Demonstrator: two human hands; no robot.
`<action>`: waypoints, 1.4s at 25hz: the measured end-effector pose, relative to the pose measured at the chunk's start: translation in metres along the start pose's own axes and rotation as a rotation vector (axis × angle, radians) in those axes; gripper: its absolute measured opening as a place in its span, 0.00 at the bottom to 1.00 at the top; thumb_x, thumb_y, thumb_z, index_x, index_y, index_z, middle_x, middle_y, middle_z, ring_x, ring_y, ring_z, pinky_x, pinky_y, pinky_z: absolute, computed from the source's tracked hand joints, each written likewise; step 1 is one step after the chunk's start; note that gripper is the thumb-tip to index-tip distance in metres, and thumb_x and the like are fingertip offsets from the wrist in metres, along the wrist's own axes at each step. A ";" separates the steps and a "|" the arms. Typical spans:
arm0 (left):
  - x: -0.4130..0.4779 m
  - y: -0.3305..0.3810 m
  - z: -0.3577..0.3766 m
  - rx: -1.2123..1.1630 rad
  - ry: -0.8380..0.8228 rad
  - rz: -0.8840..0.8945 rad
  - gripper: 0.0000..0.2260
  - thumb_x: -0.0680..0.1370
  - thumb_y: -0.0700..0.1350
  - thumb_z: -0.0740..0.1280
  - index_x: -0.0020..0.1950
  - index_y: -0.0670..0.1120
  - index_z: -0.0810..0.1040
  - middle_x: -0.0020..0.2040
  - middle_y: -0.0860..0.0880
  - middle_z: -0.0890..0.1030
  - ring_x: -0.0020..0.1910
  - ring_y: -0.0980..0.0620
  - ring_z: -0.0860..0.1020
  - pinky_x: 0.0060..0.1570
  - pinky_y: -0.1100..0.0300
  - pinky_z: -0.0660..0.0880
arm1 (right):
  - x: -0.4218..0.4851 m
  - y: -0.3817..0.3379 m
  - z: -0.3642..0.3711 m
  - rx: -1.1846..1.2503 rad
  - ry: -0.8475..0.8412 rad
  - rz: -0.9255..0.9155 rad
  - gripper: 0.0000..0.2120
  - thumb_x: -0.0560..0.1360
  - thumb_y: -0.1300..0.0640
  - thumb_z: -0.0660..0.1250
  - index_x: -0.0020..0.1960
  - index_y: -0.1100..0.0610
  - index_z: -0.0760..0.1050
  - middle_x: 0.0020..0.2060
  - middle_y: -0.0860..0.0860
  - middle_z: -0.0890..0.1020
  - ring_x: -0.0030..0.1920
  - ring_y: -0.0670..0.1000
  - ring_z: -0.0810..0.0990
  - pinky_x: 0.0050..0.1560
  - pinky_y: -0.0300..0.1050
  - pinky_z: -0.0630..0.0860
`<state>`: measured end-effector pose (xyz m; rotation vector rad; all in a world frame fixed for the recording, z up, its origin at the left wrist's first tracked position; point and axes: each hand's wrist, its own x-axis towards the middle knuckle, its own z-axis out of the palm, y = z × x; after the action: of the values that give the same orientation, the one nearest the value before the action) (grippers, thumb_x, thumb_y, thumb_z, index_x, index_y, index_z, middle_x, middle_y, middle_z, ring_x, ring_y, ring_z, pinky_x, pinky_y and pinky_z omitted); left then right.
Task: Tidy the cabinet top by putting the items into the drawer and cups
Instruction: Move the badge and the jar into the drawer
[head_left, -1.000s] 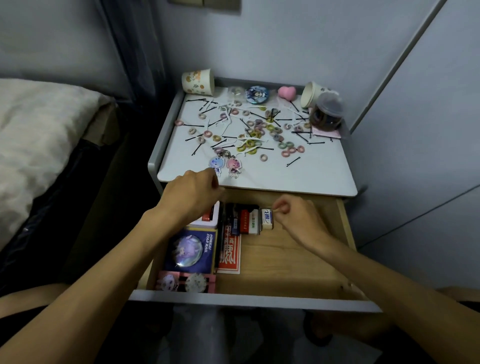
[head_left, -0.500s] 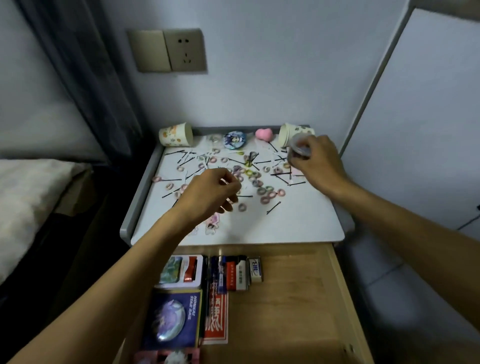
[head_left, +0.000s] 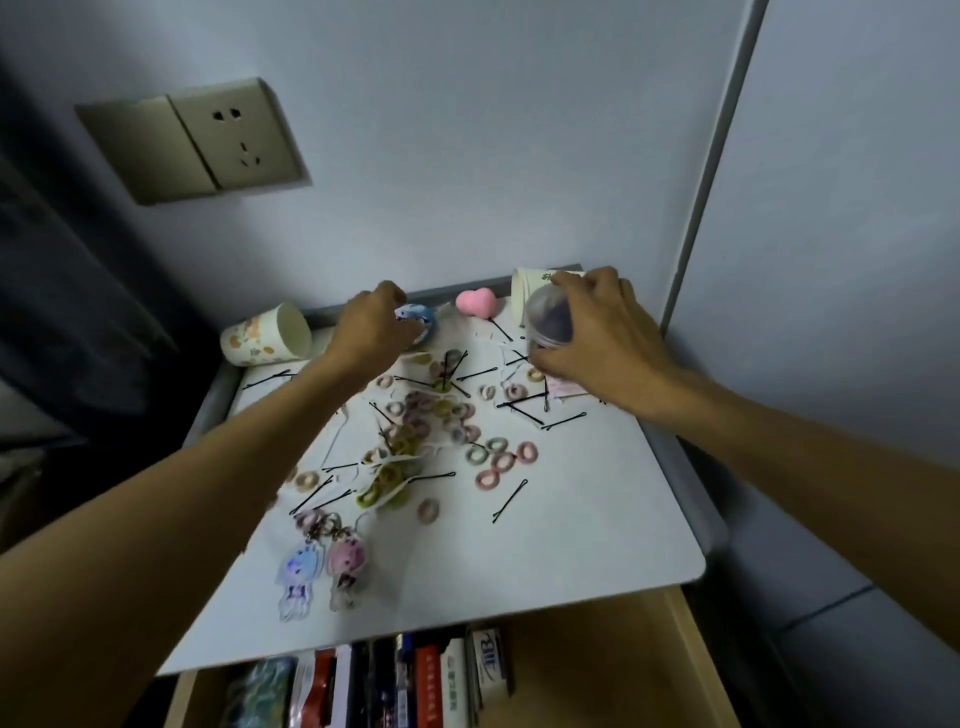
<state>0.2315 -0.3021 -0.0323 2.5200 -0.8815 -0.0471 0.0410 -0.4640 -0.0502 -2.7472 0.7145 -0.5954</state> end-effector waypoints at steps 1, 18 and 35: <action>0.015 -0.001 0.006 0.084 -0.047 0.016 0.20 0.78 0.47 0.69 0.67 0.42 0.72 0.60 0.39 0.77 0.54 0.42 0.76 0.45 0.56 0.70 | 0.000 -0.001 -0.001 0.034 0.035 -0.023 0.38 0.68 0.43 0.74 0.72 0.52 0.63 0.65 0.56 0.68 0.63 0.56 0.69 0.58 0.48 0.73; 0.042 -0.017 0.002 -0.200 0.019 -0.139 0.09 0.73 0.44 0.76 0.46 0.40 0.81 0.45 0.39 0.82 0.41 0.42 0.81 0.42 0.52 0.80 | -0.021 -0.027 -0.007 0.381 0.034 -0.088 0.46 0.62 0.44 0.80 0.73 0.53 0.62 0.66 0.47 0.67 0.63 0.48 0.70 0.63 0.47 0.74; -0.284 -0.027 -0.118 -1.566 -0.365 -0.567 0.13 0.81 0.47 0.62 0.59 0.40 0.79 0.57 0.38 0.81 0.57 0.37 0.79 0.60 0.39 0.74 | -0.186 -0.169 -0.055 0.627 -0.278 -0.130 0.54 0.59 0.46 0.83 0.76 0.42 0.54 0.70 0.43 0.67 0.66 0.43 0.68 0.60 0.34 0.69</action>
<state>0.0430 -0.0649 0.0272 1.1439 -0.0159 -0.9677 -0.0618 -0.2324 -0.0067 -2.2286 0.2272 -0.3665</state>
